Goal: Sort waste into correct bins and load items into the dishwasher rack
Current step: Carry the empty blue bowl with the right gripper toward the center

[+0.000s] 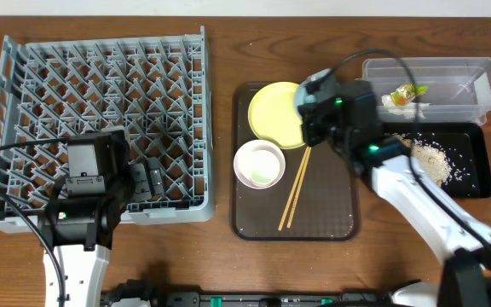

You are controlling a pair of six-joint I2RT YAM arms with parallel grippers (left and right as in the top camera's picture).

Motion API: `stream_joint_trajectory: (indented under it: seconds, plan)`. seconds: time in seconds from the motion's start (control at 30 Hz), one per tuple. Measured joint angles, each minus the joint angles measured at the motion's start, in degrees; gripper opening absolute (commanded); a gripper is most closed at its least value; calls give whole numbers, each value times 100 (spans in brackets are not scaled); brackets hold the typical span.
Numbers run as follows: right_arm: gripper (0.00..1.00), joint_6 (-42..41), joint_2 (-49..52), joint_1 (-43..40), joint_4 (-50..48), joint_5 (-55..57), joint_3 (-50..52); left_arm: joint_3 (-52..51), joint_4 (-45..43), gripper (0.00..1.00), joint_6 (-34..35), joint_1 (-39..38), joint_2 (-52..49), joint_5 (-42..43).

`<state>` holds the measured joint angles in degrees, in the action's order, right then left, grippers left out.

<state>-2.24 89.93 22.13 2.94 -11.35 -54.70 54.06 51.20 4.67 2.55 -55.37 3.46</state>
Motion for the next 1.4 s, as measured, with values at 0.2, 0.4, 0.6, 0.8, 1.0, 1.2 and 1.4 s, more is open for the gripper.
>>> stream_joint_trajectory:
  seconds: [0.2, 0.4, 0.6, 0.8, 1.0, 1.2, 1.4]
  plan:
    - [1, 57, 772, 273, -247, 245, 0, 0, 2, 93, 0, 0, 0, 0]
    - [42, 98, 1071, 345, -426, 291, 0, 0, 2, 93, 0, 0, 0, 0]
    - [48, 153, 833, 367, -356, 63, 0, 0, 2, 93, 0, 0, 0, 0]
    - [39, 20, -275, 367, 328, -452, -7, 0, 2, 93, 0, 0, 0, 2]
    - [37, -46, -634, 448, 1611, -828, -59, 0, 2, 93, 0, 0, 2, 2]
    - [36, -175, -111, 455, 2063, -907, -59, 0, 0, 93, 0, 0, 0, 0]
    - [36, -433, 356, 487, 2046, -984, -59, 0, 0, 93, 0, 0, 0, 0]
